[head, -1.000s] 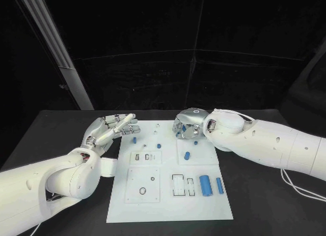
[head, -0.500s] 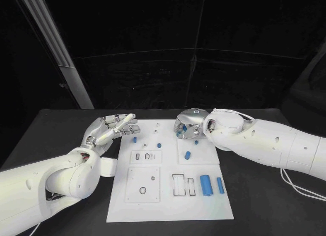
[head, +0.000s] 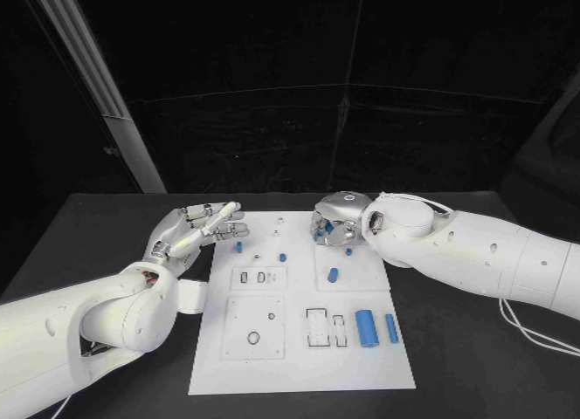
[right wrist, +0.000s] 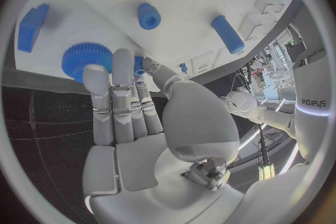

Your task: Assemble the parts on the task board

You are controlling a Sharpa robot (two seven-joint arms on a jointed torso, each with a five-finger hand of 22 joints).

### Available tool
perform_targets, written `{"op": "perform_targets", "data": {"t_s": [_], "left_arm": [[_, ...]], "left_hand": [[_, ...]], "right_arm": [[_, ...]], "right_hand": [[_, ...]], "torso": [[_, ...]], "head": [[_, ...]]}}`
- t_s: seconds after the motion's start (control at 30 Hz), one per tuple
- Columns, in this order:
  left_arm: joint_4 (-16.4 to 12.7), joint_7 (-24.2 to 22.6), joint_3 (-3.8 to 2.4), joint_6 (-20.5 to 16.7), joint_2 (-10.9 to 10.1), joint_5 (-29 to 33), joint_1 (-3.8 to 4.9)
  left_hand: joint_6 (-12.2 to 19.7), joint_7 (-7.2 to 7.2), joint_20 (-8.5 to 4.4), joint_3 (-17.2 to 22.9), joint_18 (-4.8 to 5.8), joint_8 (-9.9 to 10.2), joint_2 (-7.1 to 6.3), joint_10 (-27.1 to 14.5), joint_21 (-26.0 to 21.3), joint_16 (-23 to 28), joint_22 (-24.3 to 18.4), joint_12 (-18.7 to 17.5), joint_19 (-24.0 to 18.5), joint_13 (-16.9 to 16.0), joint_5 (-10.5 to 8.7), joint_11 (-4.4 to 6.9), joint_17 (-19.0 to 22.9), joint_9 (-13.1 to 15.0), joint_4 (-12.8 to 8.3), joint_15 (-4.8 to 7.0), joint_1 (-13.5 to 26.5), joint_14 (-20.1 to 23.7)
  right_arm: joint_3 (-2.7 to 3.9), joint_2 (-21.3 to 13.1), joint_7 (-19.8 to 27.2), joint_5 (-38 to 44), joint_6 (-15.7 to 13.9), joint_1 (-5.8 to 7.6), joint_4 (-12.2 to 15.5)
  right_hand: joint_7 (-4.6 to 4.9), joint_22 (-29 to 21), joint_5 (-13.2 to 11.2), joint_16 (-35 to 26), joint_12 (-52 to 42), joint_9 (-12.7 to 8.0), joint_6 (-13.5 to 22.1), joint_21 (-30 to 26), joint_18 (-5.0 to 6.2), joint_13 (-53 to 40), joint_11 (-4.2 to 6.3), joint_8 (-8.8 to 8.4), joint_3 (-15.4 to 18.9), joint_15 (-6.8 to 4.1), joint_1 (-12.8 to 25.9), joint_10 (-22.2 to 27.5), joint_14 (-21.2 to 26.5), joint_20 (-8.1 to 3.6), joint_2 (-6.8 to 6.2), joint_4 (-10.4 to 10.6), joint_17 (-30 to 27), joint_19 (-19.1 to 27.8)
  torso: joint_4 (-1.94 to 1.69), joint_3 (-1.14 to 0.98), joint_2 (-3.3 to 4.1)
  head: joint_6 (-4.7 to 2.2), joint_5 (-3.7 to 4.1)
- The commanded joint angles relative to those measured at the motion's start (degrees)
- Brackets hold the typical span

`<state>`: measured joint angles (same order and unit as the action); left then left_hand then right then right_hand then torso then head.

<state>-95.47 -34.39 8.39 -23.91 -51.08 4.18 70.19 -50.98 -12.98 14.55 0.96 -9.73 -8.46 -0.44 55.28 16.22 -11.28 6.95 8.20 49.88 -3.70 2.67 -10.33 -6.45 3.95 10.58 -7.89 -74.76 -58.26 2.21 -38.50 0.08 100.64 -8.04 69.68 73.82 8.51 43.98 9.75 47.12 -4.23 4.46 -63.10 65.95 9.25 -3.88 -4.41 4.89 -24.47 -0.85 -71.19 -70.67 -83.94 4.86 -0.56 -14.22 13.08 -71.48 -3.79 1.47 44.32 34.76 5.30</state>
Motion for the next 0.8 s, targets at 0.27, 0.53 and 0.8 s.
{"op": "perform_targets", "data": {"t_s": [0.27,0.53,0.8], "left_arm": [[0.0,0.1,-0.03,0.9,-0.2,-0.5,0.09],[-0.1,0.1,-0.03,0.9,-0.2,-0.5,0.09],[-0.1,0.3,-0.03,1.0,-0.1,-0.5,0.1]], "left_hand": [[-0.1,-0.52,-0.07,-0.3,-0.69,0.4,0.41,-0.1,-0.3,0.4,-0.1,-0.4,0.4,0.1,0.04,-0.4,0.1,-0.1,-0.1,-0.4,-0.2,0.0],[-0.2,-0.5,-0.07,-0.3,-0.69,0.4,0.47,-0.1,-0.3,0.5,-0.1,-0.5,0.4,0.1,0.03,-0.39,0.1,-0.1,-0.1,-0.4,-0.2,-0.1],[-0.2,-0.47,-0.06,-0.3,-0.69,0.4,0.52,-0.1,-0.3,0.5,-0.2,-0.5,0.4,0.1,0.03,-0.37,0.1,-0.1,-0.2,-0.4,-0.3,-0.1]], "right_arm": [[0.07,-0.4,-1.6,0.3,-10.6,0.07,1.1],[0.12,1.4,-2.7,0.2,-13.9,0.26,-0.2],[0.14,4.9,-2.4,-0.2,-15.1,0.49,-3.2]], "right_hand": [[-0.45,3.1,-1.3,1.8,-0.3,0.4,-1.6,2.4,-1.49,-0.5,0.78,0.36,-2.0,-0.62,-1.6,-2.1,0.2,-0.36,1.39,0.1,0.1,-0.8],[-0.27,3.6,-1.6,2.5,0.2,0.4,-1.3,2.9,-1.56,-0.4,0.61,-0.09,-2.5,-0.52,-1.6,-1.9,0.5,-0.33,0.81,0.3,0.0,-0.7],[-0.17,3.7,-1.7,2.8,0.4,0.3,-1.1,3.1,-1.56,-0.3,0.49,-0.33,-2.7,-0.44,-1.6,-1.7,0.7,-0.27,0.55,0.4,-0.1,-0.5]], "torso": [[-0.05,0.09,0.13],[-0.23,0.06,0.23],[-0.42,0.15,0.39]], "head": [[-0.14,0.04],[-0.65,-0.06],[-0.96,-0.38]]}}
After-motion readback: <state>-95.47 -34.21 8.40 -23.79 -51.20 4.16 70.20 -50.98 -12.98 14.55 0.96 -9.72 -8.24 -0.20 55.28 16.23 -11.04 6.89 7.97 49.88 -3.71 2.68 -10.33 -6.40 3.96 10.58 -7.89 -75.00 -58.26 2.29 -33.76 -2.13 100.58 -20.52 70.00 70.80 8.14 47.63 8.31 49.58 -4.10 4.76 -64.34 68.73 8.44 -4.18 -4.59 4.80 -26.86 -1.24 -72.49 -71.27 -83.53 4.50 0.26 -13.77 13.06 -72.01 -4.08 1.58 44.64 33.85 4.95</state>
